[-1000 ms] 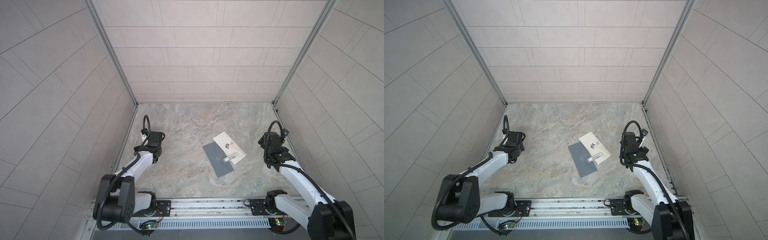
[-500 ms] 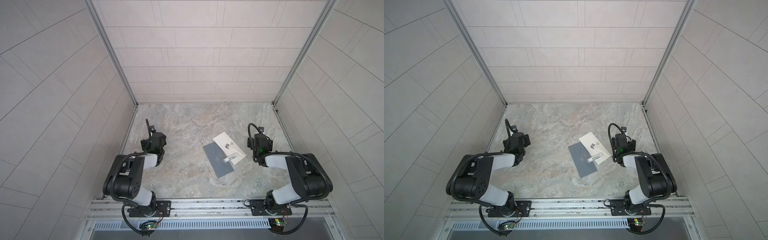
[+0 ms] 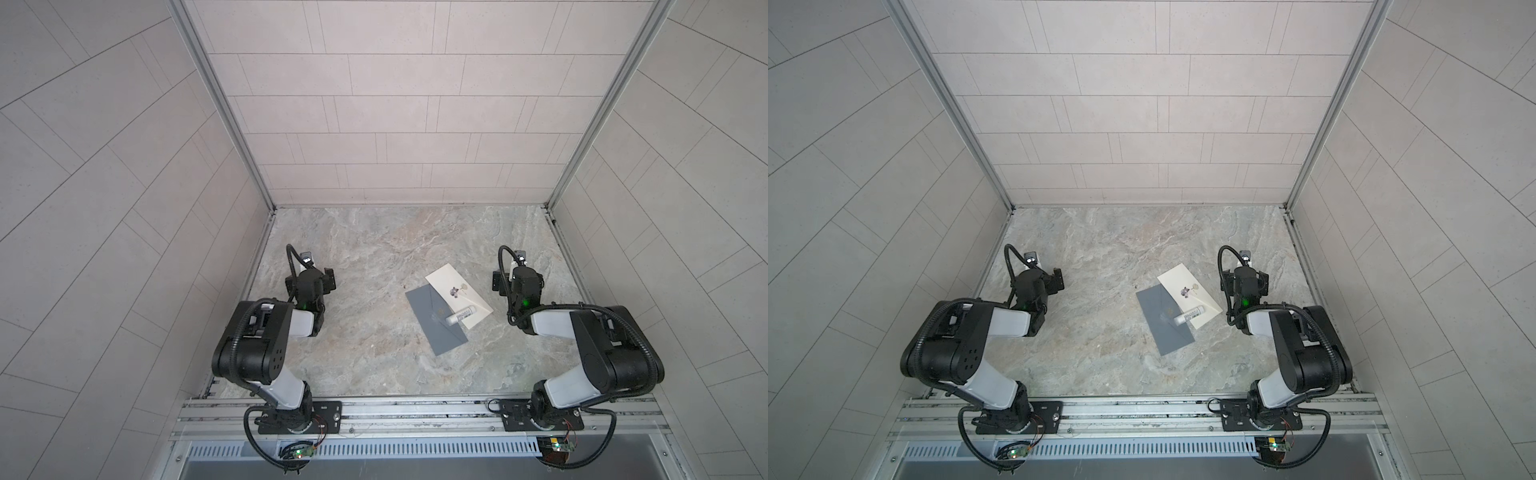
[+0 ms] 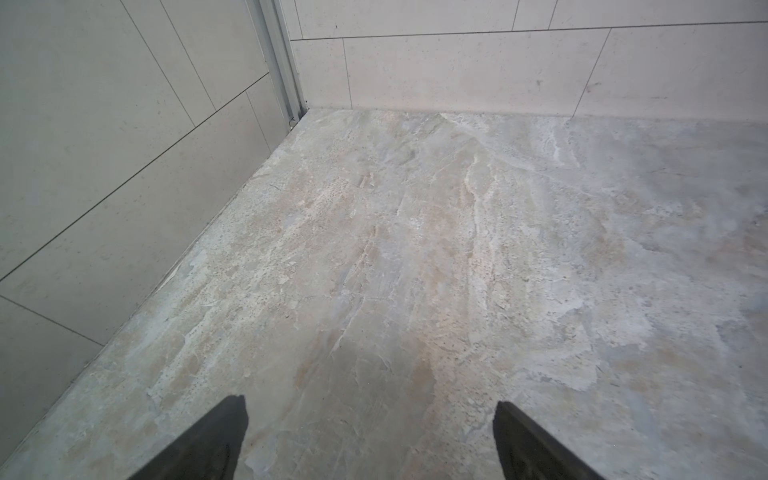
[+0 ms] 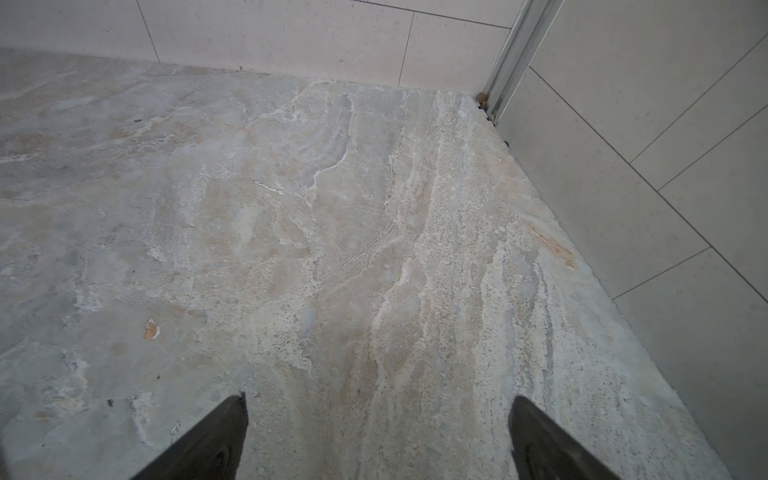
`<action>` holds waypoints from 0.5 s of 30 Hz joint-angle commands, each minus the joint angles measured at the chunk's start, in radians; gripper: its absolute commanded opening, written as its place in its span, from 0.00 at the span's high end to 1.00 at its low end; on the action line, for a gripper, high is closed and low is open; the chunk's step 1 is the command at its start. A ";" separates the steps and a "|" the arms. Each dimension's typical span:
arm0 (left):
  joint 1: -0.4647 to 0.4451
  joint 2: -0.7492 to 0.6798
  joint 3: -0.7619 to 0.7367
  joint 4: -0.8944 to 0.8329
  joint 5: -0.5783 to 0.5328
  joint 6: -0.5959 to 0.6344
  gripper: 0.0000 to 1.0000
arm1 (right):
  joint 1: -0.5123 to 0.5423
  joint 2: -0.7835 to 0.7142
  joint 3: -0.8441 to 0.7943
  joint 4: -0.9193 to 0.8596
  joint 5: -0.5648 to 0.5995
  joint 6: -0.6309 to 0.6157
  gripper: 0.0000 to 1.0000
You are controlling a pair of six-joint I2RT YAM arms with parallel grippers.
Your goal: Place the letter into the envelope and seal it
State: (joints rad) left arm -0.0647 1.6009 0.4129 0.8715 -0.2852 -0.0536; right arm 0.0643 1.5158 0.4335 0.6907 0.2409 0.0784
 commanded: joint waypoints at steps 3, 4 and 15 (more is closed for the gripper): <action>0.002 0.004 0.000 0.037 0.011 0.015 0.00 | -0.003 -0.004 0.005 0.016 -0.005 -0.015 0.00; 0.003 0.004 0.000 0.038 0.010 0.014 0.00 | -0.003 -0.002 0.007 0.013 -0.005 -0.015 0.00; 0.004 0.008 0.006 0.029 0.006 0.012 0.00 | -0.022 0.011 0.029 -0.015 -0.035 -0.008 0.00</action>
State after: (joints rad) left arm -0.0647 1.6047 0.4129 0.8837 -0.2764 -0.0517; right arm 0.0452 1.5322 0.4614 0.6827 0.2131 0.0784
